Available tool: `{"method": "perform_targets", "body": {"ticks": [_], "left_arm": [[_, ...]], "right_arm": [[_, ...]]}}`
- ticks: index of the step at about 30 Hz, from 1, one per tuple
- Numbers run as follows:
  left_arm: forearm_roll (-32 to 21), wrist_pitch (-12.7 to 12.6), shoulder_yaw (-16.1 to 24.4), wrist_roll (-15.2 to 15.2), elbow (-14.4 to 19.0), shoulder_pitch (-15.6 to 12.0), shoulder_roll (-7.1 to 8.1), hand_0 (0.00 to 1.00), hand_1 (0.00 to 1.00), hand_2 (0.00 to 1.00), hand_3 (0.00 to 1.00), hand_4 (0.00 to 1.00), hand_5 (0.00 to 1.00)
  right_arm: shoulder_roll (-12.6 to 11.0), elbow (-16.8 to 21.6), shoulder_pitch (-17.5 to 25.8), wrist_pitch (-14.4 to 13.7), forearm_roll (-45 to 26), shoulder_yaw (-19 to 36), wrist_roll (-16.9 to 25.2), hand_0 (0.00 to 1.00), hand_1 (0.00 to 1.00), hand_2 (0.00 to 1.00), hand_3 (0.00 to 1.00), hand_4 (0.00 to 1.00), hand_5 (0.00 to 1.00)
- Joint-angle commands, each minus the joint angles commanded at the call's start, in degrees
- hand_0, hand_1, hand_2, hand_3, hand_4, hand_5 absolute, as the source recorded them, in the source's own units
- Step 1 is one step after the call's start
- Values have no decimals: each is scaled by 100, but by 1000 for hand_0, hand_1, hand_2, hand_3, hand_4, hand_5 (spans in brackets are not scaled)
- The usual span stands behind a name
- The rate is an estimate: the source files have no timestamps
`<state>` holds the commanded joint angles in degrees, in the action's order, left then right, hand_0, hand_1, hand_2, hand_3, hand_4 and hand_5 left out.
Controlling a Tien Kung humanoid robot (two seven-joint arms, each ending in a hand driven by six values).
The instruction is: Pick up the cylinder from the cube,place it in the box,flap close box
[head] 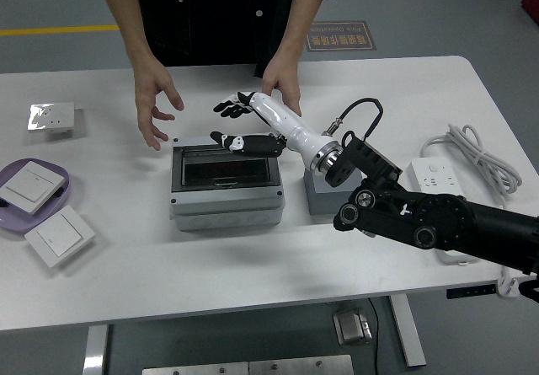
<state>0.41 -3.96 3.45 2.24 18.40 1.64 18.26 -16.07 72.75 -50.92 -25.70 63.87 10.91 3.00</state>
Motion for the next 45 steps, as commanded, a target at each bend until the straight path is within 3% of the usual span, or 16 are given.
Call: {"method": "perform_targets", "body": {"ticks": [5, 16, 27, 41, 42, 45], "left_arm": [[-27, -1, -3, -2, -7, -21, -12, 612, 629, 606, 635, 725, 228], [-101, -1, -44, -35, -14, -10, -6, 613, 629, 606, 634, 722, 229], [-175, 1, -52, -47, -26, -77, -21, 612, 629, 607, 634, 721, 228], [-269, 6, -106, -88, -32, -132, -93, 612, 629, 607, 633, 720, 227], [-279, 7, -114, -94, -31, -130, -94, 612, 629, 607, 634, 720, 228], [-295, 9, -131, -106, -30, -120, -95, 612, 629, 607, 634, 720, 228]], "right_arm": [[-131, 375, 295, 41, 75, -46, -140, 805, 731, 730, 720, 740, 481], [-183, 380, 635, -6, -390, 303, -34, 798, 732, 735, 733, 734, 477], [-720, 1436, 1242, -162, 240, 1962, -63, 797, 731, 735, 728, 721, 470], [-674, 833, 2555, 17, -421, 4025, 213, 780, 722, 726, 716, 725, 474], [-666, 797, 2634, 40, -446, 4151, 255, 758, 718, 718, 729, 766, 447], [-661, 683, 2815, 155, -545, 4464, 411, 758, 718, 718, 729, 766, 447]]}}
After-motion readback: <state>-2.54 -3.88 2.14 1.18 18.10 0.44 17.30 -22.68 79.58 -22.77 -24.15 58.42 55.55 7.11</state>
